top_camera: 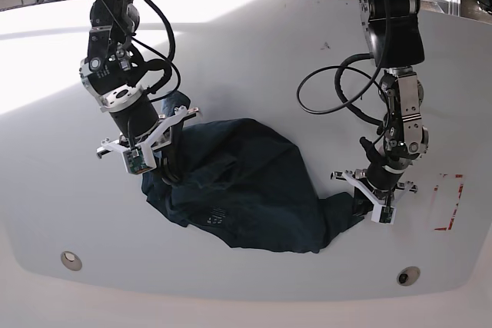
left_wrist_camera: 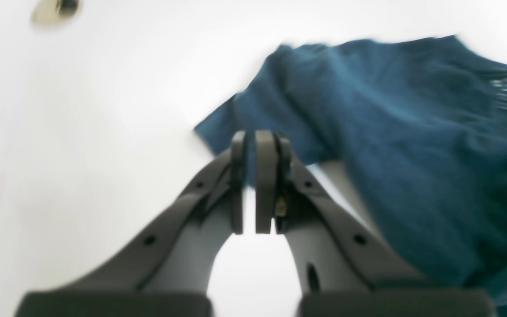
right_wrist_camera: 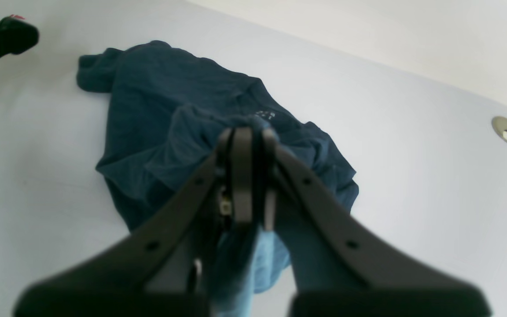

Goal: Fold the T-shirt properly

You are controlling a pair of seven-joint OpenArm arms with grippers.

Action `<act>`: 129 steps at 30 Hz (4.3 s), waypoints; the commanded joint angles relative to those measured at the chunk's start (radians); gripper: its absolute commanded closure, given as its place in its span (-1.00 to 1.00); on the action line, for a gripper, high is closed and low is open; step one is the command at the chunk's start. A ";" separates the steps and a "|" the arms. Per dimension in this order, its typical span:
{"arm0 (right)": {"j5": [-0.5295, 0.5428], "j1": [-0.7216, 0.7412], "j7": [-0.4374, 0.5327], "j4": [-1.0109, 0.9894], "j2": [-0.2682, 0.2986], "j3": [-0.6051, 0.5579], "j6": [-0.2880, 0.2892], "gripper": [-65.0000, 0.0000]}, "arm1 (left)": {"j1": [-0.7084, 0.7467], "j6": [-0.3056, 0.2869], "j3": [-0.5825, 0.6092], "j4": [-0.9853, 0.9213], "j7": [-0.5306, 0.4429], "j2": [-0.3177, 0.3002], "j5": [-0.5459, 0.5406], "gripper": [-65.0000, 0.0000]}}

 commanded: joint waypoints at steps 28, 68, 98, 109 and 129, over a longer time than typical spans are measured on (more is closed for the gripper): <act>0.013 0.023 0.032 0.015 0.007 0.003 0.002 0.98 | -0.033 -0.010 0.098 -0.085 -0.047 0.026 -0.055 -0.35; 0.013 0.013 0.026 0.010 0.008 0.002 -0.004 1.00 | -0.110 -0.012 0.161 -0.335 -0.094 0.025 -0.080 -0.26; 0.011 0.008 0.018 0.014 0.009 0.001 -0.003 0.99 | -0.154 -0.015 0.164 -0.458 -0.113 0.056 -0.076 -0.19; 0.016 0.009 0.016 0.015 0.009 0.001 -0.005 0.99 | -0.153 -0.006 0.171 -0.456 -0.100 0.066 -0.075 0.97; 0.019 0.011 0.012 0.012 0.008 0.008 -0.001 1.00 | -0.062 -0.008 0.169 -0.160 -0.060 0.017 -0.083 1.00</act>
